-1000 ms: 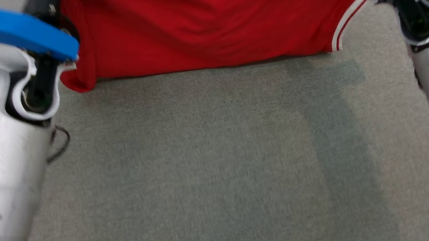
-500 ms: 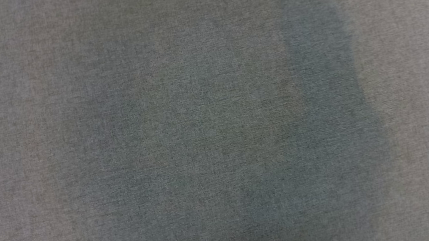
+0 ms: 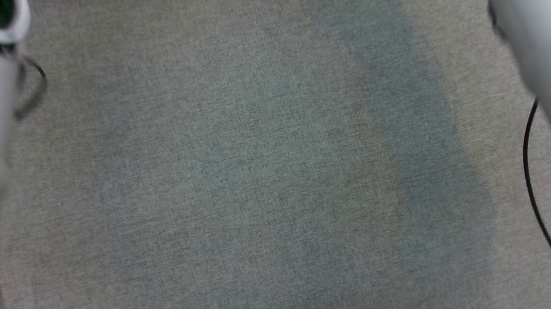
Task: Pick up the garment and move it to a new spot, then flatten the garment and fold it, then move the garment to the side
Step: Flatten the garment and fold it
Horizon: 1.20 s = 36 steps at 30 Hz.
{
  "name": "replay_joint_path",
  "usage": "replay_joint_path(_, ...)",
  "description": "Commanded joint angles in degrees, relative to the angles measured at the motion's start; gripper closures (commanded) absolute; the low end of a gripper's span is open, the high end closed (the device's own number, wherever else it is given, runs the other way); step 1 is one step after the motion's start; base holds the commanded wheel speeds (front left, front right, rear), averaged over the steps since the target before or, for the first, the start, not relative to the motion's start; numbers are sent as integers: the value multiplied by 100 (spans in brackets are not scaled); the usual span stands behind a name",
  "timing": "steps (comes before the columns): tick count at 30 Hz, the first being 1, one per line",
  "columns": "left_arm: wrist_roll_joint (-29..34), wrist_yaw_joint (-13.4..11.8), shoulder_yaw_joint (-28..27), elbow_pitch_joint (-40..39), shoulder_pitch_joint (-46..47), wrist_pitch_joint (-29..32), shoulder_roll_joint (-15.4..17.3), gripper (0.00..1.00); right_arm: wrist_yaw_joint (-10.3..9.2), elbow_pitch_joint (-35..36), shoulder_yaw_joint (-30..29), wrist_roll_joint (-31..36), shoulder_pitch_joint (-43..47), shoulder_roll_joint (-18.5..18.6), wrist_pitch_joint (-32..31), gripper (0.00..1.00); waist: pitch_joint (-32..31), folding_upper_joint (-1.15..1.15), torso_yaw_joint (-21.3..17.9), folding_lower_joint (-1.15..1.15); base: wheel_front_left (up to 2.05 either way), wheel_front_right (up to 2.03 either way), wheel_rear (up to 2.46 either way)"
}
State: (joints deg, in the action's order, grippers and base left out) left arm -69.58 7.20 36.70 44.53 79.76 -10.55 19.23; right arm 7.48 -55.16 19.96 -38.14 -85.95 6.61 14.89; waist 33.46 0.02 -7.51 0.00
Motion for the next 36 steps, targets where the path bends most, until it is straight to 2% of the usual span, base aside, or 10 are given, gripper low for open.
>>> replay_joint_path(1, -141, 48, 88, -194, -539, -158, 74, 100, 3, 233, 113, -174, 485, 73, 37, 100, -131, -2, -32, 0, 0, 0, 0)
replay_joint_path(6, -376, 48, 270, -772, -1806, -398, 188, 100, 3, 827, 469, -614, 1724, 265, 36, 100, -446, -2, -3, 0, 0, 0, 0)
replay_joint_path(10, -301, 48, 360, -1160, -2748, -462, 208, 100, 3, 1275, 681, -989, 2715, 498, 36, 100, -768, -2, 29, 0, 0, 0, 0)
replay_joint_path(15, 37, 48, 154, -1466, -3690, -467, 224, 100, 3, 1657, 937, -1303, 3628, 777, 35, 100, -1116, -2, 47, 0, 0, 0, 0)
replay_joint_path(20, 390, 47, -69, -1707, -4852, -469, 134, 100, 3, 1984, 939, -1707, 4788, 1070, 26, 100, -1568, -2, 98, 0, 0, 0, 0)
replay_joint_path(25, 586, 48, -264, -1906, -5800, -471, 11, 100, 3, 2336, 776, -2004, 5868, 1292, 9, 100, -2005, -2, 176, 0, 0, 0, 0)
replay_joint_path(28, 585, 48, -186, -2052, -6367, -470, -96, 100, 3, 2608, 636, -2079, 6487, 1371, -7, 100, -2262, -2, 184, 0, 0, 0, 0)
replay_joint_path(36, 703, 39, -419, -2558, -7590, -472, -38, 100, 3, 3520, -85, -1994, 8282, 1537, -319, 100, -2789, -2, 187, 0, 0, 0, 0)
